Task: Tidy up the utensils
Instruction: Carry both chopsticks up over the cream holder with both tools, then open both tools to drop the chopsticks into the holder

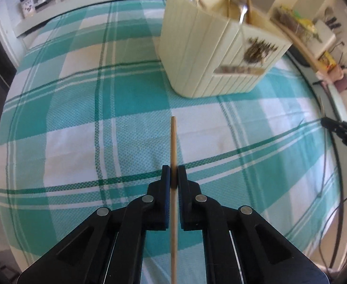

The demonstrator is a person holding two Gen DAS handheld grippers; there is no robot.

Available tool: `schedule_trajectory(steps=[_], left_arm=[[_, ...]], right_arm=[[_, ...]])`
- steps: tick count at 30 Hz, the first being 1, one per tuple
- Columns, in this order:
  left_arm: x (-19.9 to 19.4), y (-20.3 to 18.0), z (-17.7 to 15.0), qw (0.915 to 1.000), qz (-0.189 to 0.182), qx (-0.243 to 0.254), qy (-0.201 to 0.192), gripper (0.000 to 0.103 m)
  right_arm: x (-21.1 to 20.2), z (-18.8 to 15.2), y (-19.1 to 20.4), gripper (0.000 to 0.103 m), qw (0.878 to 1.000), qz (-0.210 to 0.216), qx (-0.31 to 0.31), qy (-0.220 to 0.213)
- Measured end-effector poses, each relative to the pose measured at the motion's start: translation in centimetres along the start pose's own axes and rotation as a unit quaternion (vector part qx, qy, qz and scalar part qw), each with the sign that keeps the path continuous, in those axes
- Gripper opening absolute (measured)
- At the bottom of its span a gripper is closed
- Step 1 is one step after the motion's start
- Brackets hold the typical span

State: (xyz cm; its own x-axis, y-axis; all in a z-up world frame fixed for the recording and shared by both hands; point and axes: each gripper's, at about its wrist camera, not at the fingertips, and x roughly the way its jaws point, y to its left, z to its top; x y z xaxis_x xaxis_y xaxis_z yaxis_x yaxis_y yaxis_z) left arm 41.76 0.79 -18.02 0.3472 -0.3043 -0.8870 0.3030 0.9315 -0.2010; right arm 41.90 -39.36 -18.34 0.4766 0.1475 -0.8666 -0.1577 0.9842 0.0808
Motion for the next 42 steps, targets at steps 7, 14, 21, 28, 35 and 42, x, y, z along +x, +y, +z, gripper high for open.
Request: schedule_trajectory(steps=[7,14,21,28,35,42], left_arm=[[-11.7,-2.7,0.3,0.9883,-0.059,0.020,-0.139,0.004],[-20.4,-4.9,4.6,0.9642,-0.096,0.039,-0.244,0.004],[-24.5,-8.0,13.8,0.9304,-0.034,0.066,-0.359,0.004],[-16.2,-6.9,18.5,0.9422,-0.003,0.027,-0.334,0.004],[-5.9,-3.5,18.4,0.9693,0.009,-0.030,-0.244,0.004],[-5.0,-2.8,16.5,0.9769,0.050,-0.035,-0.205,0.063]], right_arm=[[-10.1,1.3,3.0,0.007,0.993,0.026,-0.031,-0.110],[-15.6,4.9,6.0,0.007,0.978,0.032,-0.053,-0.198],[-19.1,14.7,8.4,0.007,0.951,0.036,-0.067,-0.299],[-13.0,19.8,10.4,0.007,0.953,0.061,-0.063,-0.289],[-1.0,19.9,11.1,0.007,0.979,0.098,-0.053,-0.168],[1.3,20.1,11.5,0.052,0.983,0.100,-0.017,-0.152]])
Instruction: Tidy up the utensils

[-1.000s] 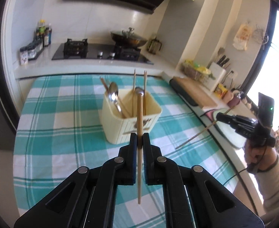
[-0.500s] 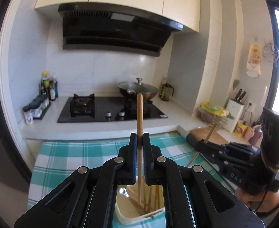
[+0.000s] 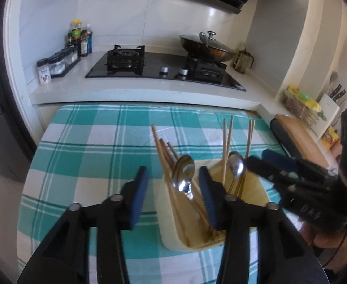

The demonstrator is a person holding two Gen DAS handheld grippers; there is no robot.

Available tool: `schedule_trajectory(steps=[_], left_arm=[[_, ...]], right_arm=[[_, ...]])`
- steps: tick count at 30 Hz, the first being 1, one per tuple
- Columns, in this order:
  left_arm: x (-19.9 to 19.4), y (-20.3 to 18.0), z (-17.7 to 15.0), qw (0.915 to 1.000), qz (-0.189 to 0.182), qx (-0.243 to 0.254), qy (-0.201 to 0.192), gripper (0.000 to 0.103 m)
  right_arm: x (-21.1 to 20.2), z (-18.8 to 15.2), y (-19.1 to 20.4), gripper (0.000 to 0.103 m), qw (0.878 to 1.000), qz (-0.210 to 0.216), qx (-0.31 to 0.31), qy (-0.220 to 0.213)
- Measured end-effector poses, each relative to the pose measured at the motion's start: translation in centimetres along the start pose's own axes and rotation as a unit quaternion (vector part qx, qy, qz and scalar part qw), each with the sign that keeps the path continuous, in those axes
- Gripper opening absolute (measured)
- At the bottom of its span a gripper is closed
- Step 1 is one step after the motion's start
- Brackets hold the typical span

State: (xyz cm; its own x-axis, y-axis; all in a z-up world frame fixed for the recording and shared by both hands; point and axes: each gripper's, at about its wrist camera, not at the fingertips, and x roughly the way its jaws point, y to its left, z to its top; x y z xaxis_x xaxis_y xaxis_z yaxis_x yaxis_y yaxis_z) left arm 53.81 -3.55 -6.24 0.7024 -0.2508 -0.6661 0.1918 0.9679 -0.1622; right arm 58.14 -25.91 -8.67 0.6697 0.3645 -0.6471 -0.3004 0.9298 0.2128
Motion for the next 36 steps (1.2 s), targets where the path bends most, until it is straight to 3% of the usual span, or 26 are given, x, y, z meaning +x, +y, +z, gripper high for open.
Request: schedule_trajectory(steps=[2,5,7,9,13,18,24,36], left_arm=[[-2.6,-0.1,-0.8,0.9990,0.023,0.028,-0.024,0.076],[-7.3,-1.2,-2.9,0.9918,0.072,0.075,-0.075,0.103],[-10.6,-2.1,-4.8,0.9838,0.100,0.089,-0.119,0.103],[-12.9,-2.7,-6.5,0.9803,0.114,0.086,-0.136,0.103],[-15.4,-4.1,-9.5,0.9839,0.127,0.064,-0.108,0.103],[-17.9,-4.6,-13.2,0.9887,0.112,0.020,-0.097,0.103],[-19.4,-4.5,-15.9,0.9904,0.106,-0.018,-0.087,0.103],[-22.4,-7.1,-16.7,0.9868,0.128,0.016,-0.098,0.103]], right_arm=[[-2.3,0.1,-0.5,0.052,0.999,-0.006,0.018,-0.031],[-6.7,0.0,-0.9,0.063,0.997,-0.017,0.021,-0.074],[-10.2,-1.0,-0.3,0.071,0.993,-0.049,0.004,-0.111],[-13.4,-2.8,0.8,0.086,0.986,-0.095,-0.017,-0.134],[-17.5,-7.1,3.0,0.089,0.977,-0.149,-0.040,-0.147],[-20.0,-12.2,4.4,0.100,0.979,-0.150,-0.020,-0.135],[-22.3,-15.4,6.1,0.100,0.979,-0.158,-0.041,-0.120],[-26.2,-16.9,7.5,0.100,0.981,-0.157,-0.022,-0.114]])
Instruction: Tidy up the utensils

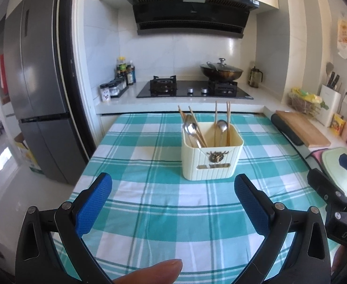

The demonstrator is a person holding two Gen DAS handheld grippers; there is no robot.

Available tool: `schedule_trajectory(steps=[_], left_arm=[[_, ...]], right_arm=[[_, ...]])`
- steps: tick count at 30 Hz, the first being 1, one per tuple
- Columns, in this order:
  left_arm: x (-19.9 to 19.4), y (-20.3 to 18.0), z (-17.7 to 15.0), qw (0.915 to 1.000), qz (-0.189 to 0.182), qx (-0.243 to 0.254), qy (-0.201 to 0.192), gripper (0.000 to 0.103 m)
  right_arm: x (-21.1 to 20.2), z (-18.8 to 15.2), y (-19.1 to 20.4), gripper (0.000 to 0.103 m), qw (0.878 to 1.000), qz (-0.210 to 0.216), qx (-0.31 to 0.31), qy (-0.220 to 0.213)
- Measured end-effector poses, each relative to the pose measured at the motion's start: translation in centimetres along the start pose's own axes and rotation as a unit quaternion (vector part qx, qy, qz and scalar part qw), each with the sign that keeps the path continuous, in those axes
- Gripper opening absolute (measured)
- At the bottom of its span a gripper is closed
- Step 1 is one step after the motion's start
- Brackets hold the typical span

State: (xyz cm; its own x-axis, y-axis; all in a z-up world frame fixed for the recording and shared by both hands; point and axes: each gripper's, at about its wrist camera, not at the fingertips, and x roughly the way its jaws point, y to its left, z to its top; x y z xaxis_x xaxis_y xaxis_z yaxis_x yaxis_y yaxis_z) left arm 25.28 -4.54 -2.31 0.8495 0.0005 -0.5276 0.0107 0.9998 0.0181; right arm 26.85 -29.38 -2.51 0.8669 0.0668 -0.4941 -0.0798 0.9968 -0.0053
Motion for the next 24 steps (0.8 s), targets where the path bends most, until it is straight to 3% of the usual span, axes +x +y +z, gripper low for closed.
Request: schedule_trajectory(steps=[24], left_arm=[[-0.5,0.2,-0.4,0.9997,0.022,0.013,0.000,0.103]], right_arm=[[-1.3,0.3,1.2,0.100,1.000,-0.003,-0.010,0.004]])
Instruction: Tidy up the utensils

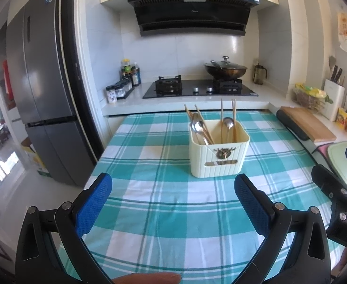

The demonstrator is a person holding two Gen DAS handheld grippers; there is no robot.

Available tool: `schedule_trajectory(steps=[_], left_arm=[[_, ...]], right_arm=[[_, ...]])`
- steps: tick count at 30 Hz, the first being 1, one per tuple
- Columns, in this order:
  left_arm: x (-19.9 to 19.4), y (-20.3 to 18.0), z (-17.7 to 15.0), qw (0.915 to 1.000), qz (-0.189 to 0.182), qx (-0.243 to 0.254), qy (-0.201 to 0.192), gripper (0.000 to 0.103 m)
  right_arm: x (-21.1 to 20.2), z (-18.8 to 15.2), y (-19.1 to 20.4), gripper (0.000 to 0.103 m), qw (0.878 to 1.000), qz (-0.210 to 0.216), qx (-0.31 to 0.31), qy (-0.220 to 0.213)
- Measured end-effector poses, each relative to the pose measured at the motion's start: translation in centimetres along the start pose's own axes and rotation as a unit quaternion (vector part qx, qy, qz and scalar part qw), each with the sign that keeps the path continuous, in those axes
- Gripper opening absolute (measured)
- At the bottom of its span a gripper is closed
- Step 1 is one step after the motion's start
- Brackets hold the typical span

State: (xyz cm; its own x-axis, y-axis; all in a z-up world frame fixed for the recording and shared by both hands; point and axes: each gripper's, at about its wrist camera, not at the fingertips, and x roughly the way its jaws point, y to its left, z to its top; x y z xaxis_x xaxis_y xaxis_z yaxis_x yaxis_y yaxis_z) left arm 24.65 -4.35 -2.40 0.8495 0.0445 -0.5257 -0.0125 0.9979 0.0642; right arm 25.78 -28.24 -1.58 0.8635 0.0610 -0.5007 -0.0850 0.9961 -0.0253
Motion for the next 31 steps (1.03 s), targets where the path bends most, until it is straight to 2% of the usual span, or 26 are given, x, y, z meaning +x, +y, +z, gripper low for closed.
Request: schedule_trajectory(steps=[25,31], left_arm=[[0.00,-0.59,-0.09,0.9999,-0.005,0.006,0.008,0.103],[-0.21,-0.39,-0.26,0.9999,-0.012,-0.006,0.003,0.103]], right_arm=[[-0.33,-0.24,-0.53,0.100,1.000,-0.003,0.001,0.001],[-0.22,-0.40,-0.61,0.100,1.000,-0.003,0.001,0.005]])
